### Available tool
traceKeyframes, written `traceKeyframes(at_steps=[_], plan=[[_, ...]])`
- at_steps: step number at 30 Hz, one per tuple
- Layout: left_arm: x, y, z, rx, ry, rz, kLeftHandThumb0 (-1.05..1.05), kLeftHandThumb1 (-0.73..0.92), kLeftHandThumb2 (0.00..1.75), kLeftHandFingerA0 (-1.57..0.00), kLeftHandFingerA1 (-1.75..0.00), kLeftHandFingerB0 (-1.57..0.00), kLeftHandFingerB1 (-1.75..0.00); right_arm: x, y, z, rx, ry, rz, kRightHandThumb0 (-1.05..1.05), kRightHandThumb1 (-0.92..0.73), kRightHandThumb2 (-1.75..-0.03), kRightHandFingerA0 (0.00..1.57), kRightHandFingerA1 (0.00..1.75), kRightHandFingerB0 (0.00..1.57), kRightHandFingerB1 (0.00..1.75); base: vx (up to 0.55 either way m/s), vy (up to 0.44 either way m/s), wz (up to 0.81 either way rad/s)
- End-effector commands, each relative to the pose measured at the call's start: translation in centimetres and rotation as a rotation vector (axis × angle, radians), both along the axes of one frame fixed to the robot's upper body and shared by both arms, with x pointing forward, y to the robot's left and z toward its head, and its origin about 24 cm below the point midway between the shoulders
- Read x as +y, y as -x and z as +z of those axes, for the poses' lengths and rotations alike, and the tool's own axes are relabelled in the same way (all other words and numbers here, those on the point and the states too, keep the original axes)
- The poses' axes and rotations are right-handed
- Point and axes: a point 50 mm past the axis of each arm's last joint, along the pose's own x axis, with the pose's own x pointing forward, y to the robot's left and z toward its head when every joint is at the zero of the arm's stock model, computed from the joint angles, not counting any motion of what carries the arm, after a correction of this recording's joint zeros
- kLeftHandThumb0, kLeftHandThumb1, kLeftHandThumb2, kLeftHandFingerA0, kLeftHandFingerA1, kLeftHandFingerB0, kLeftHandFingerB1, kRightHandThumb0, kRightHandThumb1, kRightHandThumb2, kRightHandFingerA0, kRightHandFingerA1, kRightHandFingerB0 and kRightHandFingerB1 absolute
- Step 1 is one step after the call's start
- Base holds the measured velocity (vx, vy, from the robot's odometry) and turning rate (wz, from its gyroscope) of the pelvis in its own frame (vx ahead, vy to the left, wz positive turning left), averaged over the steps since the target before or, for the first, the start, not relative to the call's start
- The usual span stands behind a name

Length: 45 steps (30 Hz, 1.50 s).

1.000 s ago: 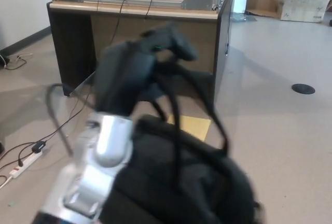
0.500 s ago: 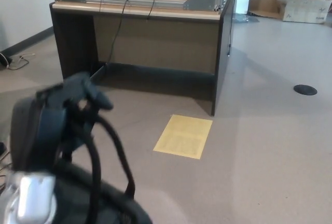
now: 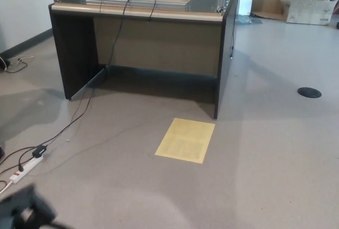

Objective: A person hands over a black lunchbag to the robot and the robot uses its left hand to grab the strips of the lunchbag, the gives it back to the person.

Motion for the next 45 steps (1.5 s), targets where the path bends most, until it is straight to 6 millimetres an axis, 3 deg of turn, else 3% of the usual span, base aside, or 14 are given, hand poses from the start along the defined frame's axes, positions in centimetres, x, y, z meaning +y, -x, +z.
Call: traceKeyframes(at_steps=[1,6,7,10,11,13,24,27,29,32,34,36,39,45], plan=[[4.8,5.3,-3.1,-0.048,0.015,0.131,-0.09,0.85,0.58,-0.77,-1.71,-0.69,-1.48,-0.9,1.0,-0.3,0.0,0.015,-0.04,-0.5,-0.62,-0.59,0.65,0.48,0.43,0.35,0.0,0.0,0.0],[5.3,6.9,-5.7,0.049,-0.025,0.215,-0.09,0.81,0.64,-0.79,-1.69,-0.68,-1.48,-0.9,1.4,-0.7,0.008,0.012,-0.055,-0.48,-0.62,-0.59,0.66,0.48,0.43,0.35,0.0,0.0,0.0],[5.4,7.2,-6.2,0.079,-0.033,0.228,-0.21,0.64,0.89,-1.12,-1.42,-0.81,-1.23,-0.8,1.5,-0.8,0.011,0.024,-0.054,-0.48,-0.63,-0.59,0.67,0.49,0.43,0.35,0.0,0.0,0.0],[5.4,7.0,-6.6,0.098,-0.048,0.244,-0.24,0.66,0.92,-1.13,-1.41,-0.82,-1.21,-1.0,1.2,-0.6,0.011,0.028,-0.051,-0.48,-0.64,-0.59,0.65,0.48,0.42,0.34,0.0,0.0,0.0],[5.5,6.9,-6.6,0.102,-0.053,0.245,-0.06,0.84,0.64,-0.85,-1.71,-0.68,-1.46,-1.0,1.2,-0.5,0.008,0.029,-0.053,-0.46,-0.64,-0.59,0.65,0.48,0.42,0.35,0.0,0.0,0.0],[5.9,6.8,-6.4,0.101,-0.053,0.257,-0.13,0.78,0.63,-0.8,-1.69,-0.7,-1.45,-1.0,1.1,-0.5,0.003,0.027,-0.055,-0.47,-0.64,-0.59,0.66,0.49,0.42,0.35,0.0,0.0,0.0],[6.8,7.1,-5.9,0.055,-0.063,0.294,-0.06,0.74,0.7,-0.8,-1.69,-0.7,-1.44,-1.0,1.2,-0.6,0.01,0.017,-0.053,-0.49,-0.64,-0.59,0.66,0.48,0.42,0.35,0.0,0.0,0.0],[6.8,5.9,-4.8,-0.001,-0.019,0.275,-0.04,0.75,0.65,-0.83,-1.64,-0.72,-1.41,-0.9,0.8,-0.3,-0.005,0.014,-0.063,-0.47,-0.63,-0.59,0.67,0.48,0.43,0.35,0.0,0.0,0.0],[6.9,4.1,-3.2,-0.067,0.009,0.267,-0.05,0.77,0.64,-0.78,-1.64,-0.69,-1.35,-1.1,0.6,-0.1,-0.015,0.014,-0.072,-0.48,-0.64,-0.59,0.67,0.49,0.43,0.35,0.0,0.0,0.0],[6.7,2.2,-0.6,-0.175,0.007,0.229,-0.07,0.82,0.6,-0.82,-1.73,-0.64,-1.5,-1.1,0.4,0.0,-0.015,0.023,-0.066,-0.5,-0.65,-0.59,0.68,0.49,0.41,0.35,0.0,0.0,0.0],[6.5,0.9,1.2,-0.235,0.007,0.191,-0.04,0.8,0.63,-0.77,-1.63,-0.68,-1.45,-1.0,0.4,0.0,-0.011,0.023,-0.062,-0.51,-0.65,-0.59,0.68,0.49,0.41,0.35,0.0,0.0,0.0],[4.9,-1.3,5.1,-0.371,-0.032,0.082,0.04,0.74,0.8,-0.79,-1.47,-0.78,-1.26,-0.9,0.2,0.0,-0.01,0.017,-0.062,-0.53,-0.64,-0.6,0.65,0.48,0.42,0.35,0.0,0.0,0.0],[3.1,-3.0,8.2,-0.465,-0.057,-0.001,-0.04,0.79,0.67,-0.81,-1.61,-0.74,-1.32,-0.8,0.1,0.2,-0.018,0.023,-0.058,-0.54,-0.64,-0.6,0.67,0.48,0.42,0.35,0.0,0.0,0.0],[-2.3,-6.5,15.0,-0.58,-0.161,-0.185,-0.19,0.8,0.65,-0.79,-1.63,-0.7,-1.3,-0.7,0.0,0.3,-0.033,0.012,-0.057,-0.51,-0.64,-0.6,0.69,0.5,0.43,0.35,0.0,0.0,0.0]])
